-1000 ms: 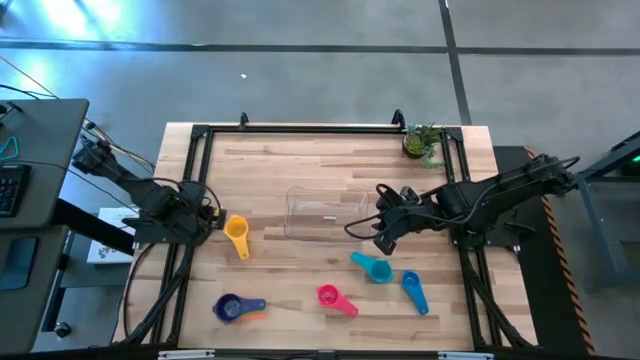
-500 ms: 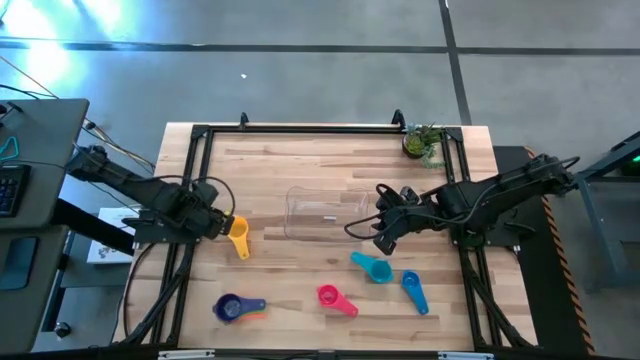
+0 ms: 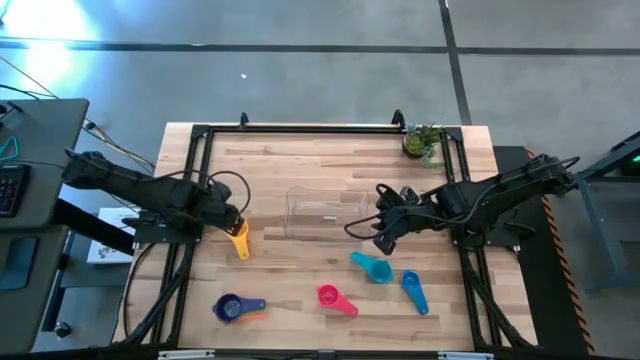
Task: Nest measuring cups in basket
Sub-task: Stack the yellow measuring cup on top of the dark blue measuring cup
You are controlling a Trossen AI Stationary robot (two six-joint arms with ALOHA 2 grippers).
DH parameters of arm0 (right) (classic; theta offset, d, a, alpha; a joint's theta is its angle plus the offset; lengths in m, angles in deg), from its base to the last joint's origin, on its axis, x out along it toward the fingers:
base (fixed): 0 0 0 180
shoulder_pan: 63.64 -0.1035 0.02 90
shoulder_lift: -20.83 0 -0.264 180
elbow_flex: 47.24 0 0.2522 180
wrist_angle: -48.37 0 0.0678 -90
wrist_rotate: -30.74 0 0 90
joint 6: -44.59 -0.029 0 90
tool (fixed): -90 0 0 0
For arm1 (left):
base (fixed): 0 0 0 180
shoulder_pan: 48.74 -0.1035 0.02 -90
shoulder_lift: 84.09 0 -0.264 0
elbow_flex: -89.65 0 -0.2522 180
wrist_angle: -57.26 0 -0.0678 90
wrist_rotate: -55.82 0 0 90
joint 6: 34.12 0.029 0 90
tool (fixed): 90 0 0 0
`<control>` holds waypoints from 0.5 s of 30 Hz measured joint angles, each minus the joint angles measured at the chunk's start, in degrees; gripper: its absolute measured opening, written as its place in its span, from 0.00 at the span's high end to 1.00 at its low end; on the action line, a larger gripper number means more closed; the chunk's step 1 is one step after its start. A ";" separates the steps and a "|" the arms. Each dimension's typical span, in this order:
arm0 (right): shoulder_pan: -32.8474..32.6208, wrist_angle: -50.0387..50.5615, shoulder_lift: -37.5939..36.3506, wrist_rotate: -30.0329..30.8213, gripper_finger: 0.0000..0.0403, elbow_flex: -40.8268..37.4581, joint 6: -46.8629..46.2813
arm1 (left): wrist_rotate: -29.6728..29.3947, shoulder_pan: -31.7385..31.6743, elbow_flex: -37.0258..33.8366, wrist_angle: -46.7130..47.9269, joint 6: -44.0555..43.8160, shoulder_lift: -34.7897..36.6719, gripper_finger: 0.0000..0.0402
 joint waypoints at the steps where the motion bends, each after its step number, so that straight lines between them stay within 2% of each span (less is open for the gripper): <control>1: 0.00 -0.02 0.00 0.00 0.67 0.00 0.02 | 0.01 -0.24 0.00 0.06 0.43 -0.45 0.74; 15: 0.00 0.00 0.00 -0.17 0.67 0.00 0.17 | 4.39 -4.08 -0.02 -0.82 9.68 -8.95 0.74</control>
